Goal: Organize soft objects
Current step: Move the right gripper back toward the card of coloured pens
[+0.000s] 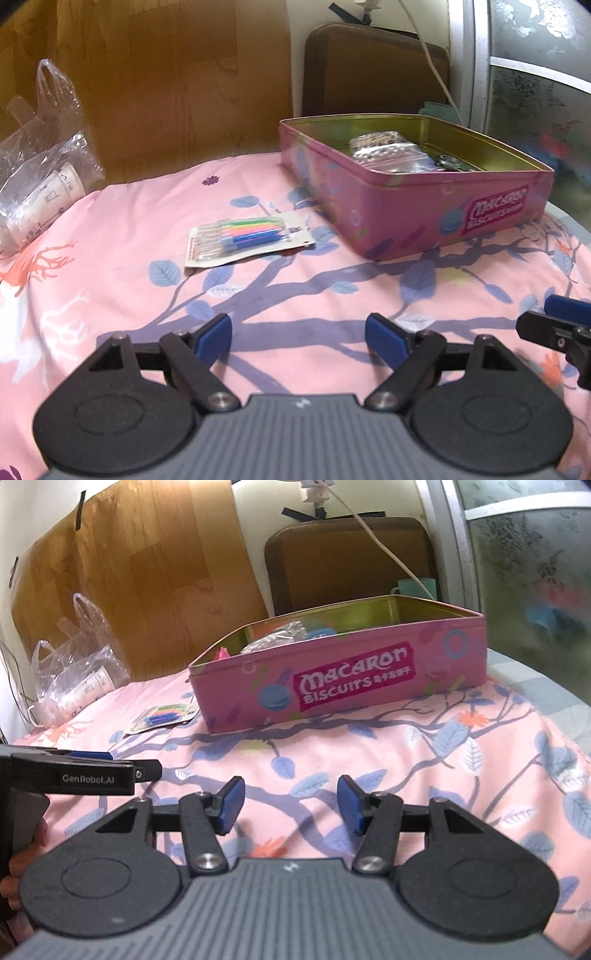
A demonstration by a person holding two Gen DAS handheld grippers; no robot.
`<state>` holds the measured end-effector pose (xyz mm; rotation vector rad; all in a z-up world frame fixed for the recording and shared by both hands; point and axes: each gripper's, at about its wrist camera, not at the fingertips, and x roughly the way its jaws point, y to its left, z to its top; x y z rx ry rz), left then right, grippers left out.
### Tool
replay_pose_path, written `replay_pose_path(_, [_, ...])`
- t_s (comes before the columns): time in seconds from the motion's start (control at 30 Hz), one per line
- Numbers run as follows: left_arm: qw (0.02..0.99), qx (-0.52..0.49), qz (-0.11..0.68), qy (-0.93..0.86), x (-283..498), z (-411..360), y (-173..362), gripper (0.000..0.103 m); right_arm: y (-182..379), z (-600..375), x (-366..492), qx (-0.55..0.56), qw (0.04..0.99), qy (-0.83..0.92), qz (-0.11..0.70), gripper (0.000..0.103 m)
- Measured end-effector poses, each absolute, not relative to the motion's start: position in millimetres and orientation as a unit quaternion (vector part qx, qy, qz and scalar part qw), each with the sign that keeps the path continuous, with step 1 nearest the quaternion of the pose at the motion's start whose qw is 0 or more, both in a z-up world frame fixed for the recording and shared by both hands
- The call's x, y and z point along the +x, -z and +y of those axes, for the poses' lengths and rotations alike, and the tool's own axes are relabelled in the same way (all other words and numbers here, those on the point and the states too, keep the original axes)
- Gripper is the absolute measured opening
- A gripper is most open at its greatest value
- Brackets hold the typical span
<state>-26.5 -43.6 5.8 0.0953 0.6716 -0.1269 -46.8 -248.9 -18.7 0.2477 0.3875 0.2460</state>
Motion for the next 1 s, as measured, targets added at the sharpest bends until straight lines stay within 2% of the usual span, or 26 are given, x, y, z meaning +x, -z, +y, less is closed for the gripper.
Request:
replay_pose_path(0.2, [0.943,0.05,0.325,0.049,-24.5,-31.3,-5.4,0.089,17.6,-233.8,-46.2,0.108,0.966,-0.132,0.194,0.059])
replay_pose_path(0.87, [0.949,0.076,0.305,-0.018,-9.6,26.1,-6.9,0.092,7.7,-155.4,-42.6,0.014,0.957,-0.209,0.201,0.06])
replay_pose_path(1.0, [0.951,0.052,0.302,-0.044,-3.4,52.4,-8.5,0.092,4.3,-134.3,-39.0,-0.016,0.951,-0.231,0.205,0.06])
